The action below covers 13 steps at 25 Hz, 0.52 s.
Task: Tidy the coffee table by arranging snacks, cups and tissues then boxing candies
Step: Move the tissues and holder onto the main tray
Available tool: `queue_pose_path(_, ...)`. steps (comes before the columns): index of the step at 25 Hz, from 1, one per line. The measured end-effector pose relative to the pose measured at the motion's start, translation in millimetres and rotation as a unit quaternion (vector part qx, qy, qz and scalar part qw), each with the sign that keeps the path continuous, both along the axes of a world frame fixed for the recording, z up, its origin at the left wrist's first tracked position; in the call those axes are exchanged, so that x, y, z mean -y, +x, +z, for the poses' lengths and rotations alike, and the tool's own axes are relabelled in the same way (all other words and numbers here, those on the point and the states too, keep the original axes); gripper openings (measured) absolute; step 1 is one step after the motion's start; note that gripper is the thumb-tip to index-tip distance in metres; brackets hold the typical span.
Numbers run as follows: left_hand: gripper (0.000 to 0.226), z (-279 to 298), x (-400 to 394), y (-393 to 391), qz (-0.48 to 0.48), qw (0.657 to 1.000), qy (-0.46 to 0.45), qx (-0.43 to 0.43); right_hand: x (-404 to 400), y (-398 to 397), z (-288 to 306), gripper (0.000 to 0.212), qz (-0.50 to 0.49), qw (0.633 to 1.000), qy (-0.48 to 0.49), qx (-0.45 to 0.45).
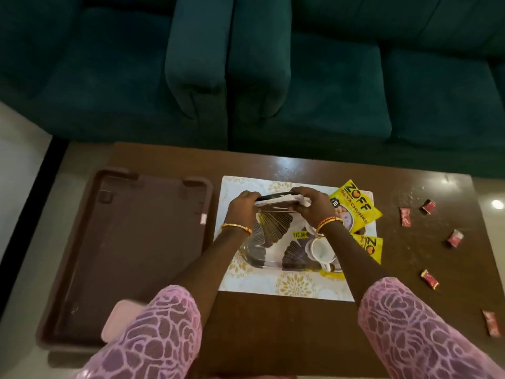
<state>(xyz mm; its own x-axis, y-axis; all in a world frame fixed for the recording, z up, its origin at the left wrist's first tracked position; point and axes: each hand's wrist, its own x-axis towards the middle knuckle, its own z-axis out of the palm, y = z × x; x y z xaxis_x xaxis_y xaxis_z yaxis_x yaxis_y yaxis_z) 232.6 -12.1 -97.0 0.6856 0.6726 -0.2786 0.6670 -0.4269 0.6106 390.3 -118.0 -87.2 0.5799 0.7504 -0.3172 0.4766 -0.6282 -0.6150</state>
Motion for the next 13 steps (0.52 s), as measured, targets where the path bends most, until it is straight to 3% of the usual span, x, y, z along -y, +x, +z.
queue_pose_path(7,0.031,-29.4,8.2,33.2,0.029,0.999,-0.027,-0.035,1.1,30.0,-20.8,0.043,0.086,0.993,-0.035,0.078)
queue_pose_path(13,0.035,-37.6,13.1,34.6,0.056,0.997,-0.035,-0.046,6.8,31.7,-26.8,0.042,0.106,0.990,-0.048,0.074)
